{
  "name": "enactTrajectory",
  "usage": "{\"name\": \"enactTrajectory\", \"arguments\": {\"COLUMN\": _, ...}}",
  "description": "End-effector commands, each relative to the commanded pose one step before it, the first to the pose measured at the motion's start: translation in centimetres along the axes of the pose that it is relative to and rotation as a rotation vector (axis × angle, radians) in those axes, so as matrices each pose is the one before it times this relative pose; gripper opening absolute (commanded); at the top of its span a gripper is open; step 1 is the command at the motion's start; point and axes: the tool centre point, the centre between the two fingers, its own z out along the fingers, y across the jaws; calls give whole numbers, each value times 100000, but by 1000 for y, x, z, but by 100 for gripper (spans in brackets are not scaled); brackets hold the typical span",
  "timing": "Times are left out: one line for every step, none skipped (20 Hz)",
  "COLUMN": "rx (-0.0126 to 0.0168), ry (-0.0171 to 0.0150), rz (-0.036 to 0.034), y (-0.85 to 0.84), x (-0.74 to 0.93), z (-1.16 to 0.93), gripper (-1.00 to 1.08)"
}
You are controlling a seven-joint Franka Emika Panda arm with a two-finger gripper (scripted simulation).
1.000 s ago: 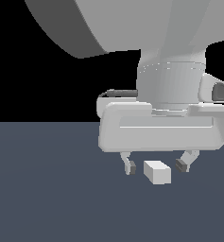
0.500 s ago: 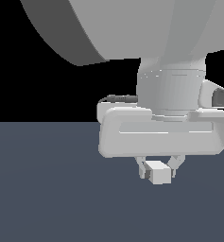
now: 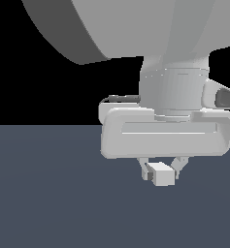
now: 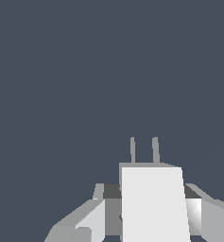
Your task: Plug the charger into the wall socket.
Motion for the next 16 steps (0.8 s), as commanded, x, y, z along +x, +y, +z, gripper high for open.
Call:
{"name": "enactTrajectory", "arguments": {"rx": 3, "ry": 134, "rz": -22, "y": -255, "x": 474, "z": -549, "gripper": -100}}
{"name": "enactTrajectory", "arguments": {"rx": 17, "ry": 16, "rz": 65, "y": -123, "x": 249, "z": -316, "gripper": -100}}
{"name": "enactTrajectory", "arguments": {"rx": 10, "ry": 10, "rz": 47, "y": -153, "x": 288, "z": -359, "gripper": -100}}
{"name": "enactTrajectory", "arguments": {"rx": 8, "ry": 9, "rz": 47, "y": -173, "x": 325, "z": -403, "gripper": -100}}
{"name": "enactTrajectory", "arguments": {"rx": 5, "ry": 8, "rz": 48, "y": -192, "x": 361, "z": -446, "gripper": -100}}
{"name": "enactTrajectory", "arguments": {"rx": 3, "ry": 9, "rz": 68, "y": -199, "x": 396, "z": -489, "gripper": -100}}
{"name": "enactTrajectory", "arguments": {"rx": 0, "ry": 0, "rz": 0, "y": -252, "x": 439, "z": -526, "gripper": -100}}
{"name": "enactTrajectory", "arguments": {"rx": -11, "ry": 6, "rz": 97, "y": -214, "x": 462, "z": -568, "gripper": -100}}
{"name": "enactTrajectory", "arguments": {"rx": -19, "ry": -1, "rz": 66, "y": -218, "x": 455, "z": -551, "gripper": -100}}
{"name": "enactTrajectory", "arguments": {"rx": -21, "ry": -4, "rz": 44, "y": -206, "x": 424, "z": -507, "gripper": -100}}
{"name": "enactTrajectory", "arguments": {"rx": -25, "ry": -6, "rz": 41, "y": -183, "x": 388, "z": -461, "gripper": -100}}
{"name": "enactTrajectory", "arguments": {"rx": 0, "ry": 0, "rz": 0, "y": -182, "x": 355, "z": -414, "gripper": -100}}
{"name": "enactTrajectory", "arguments": {"rx": -44, "ry": -13, "rz": 51, "y": -128, "x": 312, "z": -364, "gripper": -100}}
{"name": "enactTrajectory", "arguments": {"rx": -35, "ry": -11, "rz": 32, "y": -116, "x": 277, "z": -318, "gripper": -100}}
{"name": "enactTrajectory", "arguments": {"rx": 0, "ry": 0, "rz": 0, "y": -113, "x": 244, "z": -275, "gripper": -100}}
{"name": "enactTrajectory", "arguments": {"rx": -56, "ry": -21, "rz": 35, "y": -70, "x": 204, "z": -224, "gripper": -100}}
